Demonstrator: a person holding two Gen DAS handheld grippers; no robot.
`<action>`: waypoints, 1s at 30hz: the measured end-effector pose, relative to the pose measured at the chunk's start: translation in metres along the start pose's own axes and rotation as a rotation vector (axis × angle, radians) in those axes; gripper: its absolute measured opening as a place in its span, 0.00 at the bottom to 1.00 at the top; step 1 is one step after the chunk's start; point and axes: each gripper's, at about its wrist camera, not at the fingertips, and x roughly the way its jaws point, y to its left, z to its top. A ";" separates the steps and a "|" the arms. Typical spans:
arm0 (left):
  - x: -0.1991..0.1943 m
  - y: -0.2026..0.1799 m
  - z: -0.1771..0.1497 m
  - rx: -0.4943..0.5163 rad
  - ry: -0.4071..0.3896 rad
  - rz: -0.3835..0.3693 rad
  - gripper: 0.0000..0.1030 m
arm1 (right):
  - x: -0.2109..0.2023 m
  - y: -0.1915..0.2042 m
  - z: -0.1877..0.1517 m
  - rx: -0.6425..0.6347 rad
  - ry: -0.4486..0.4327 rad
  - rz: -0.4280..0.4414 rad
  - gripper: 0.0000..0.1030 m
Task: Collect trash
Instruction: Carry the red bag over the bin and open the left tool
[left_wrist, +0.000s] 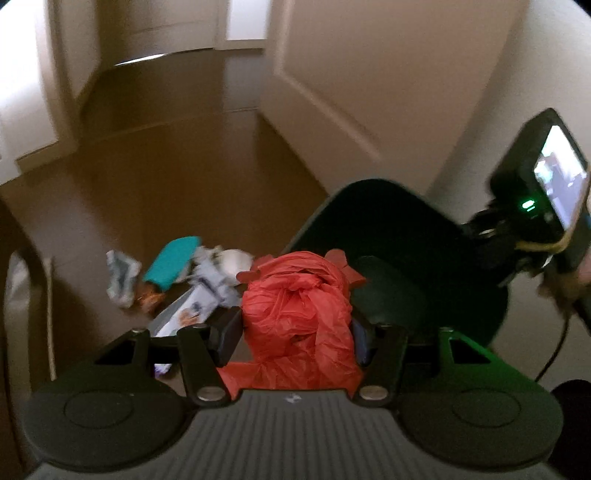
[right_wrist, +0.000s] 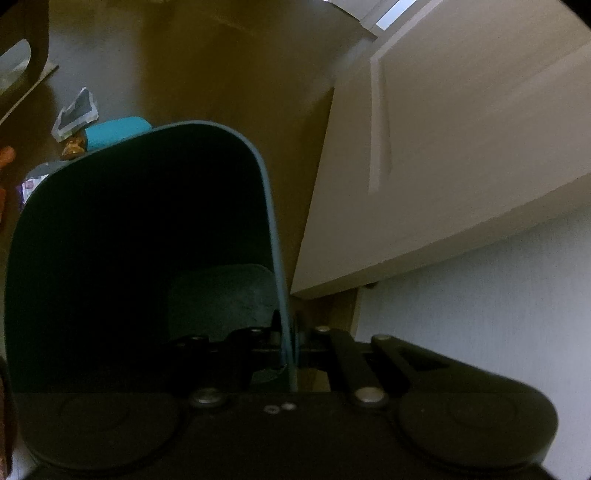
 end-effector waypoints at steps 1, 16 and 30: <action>0.005 -0.007 0.005 0.014 0.009 -0.004 0.57 | -0.002 -0.001 -0.002 0.003 0.001 0.002 0.04; 0.126 -0.058 0.016 0.046 0.205 0.005 0.60 | -0.014 -0.012 -0.002 0.076 0.052 -0.009 0.04; 0.105 -0.049 0.015 0.121 0.156 -0.083 0.74 | 0.006 -0.010 0.011 0.037 0.115 -0.029 0.02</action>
